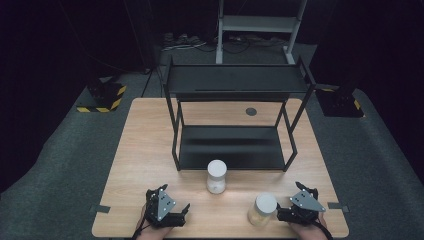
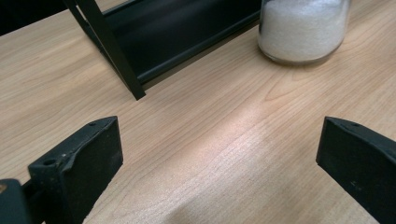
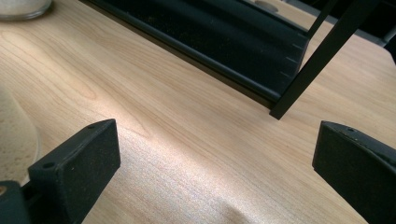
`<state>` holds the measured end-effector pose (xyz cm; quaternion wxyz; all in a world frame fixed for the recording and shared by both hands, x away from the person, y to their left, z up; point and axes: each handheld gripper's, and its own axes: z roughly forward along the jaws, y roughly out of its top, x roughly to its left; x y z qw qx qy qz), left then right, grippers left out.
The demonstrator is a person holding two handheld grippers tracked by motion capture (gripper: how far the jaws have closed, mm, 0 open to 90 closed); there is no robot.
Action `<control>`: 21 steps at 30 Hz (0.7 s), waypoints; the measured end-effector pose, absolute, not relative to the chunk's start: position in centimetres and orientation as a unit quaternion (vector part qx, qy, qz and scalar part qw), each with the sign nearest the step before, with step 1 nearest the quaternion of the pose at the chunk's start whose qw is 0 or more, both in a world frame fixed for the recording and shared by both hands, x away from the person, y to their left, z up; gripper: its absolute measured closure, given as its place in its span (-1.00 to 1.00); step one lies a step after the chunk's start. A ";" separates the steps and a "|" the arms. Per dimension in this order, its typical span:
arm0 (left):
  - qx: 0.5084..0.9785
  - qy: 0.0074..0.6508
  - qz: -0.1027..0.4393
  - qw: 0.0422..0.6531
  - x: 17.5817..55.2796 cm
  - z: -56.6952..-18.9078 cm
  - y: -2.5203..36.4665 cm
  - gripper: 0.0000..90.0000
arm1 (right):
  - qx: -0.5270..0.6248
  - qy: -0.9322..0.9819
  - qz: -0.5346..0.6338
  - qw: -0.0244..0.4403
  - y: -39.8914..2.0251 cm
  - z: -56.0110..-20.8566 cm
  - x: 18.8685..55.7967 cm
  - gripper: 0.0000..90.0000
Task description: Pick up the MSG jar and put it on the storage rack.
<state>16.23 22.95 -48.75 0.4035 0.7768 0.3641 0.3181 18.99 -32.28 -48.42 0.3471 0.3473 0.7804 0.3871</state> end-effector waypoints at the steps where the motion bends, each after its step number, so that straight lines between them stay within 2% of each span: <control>1: 0.779 0.363 0.316 0.402 16.3 -48.7 22.9 -0.98 | 0.348 0.781 0.386 0.347 -32.2 -48.4 19.0 -1.00; 21: 0.774 0.376 0.307 0.406 16.5 -48.6 23.3 -0.98 | 0.355 0.779 0.390 0.339 -32.5 -48.3 19.2 -1.00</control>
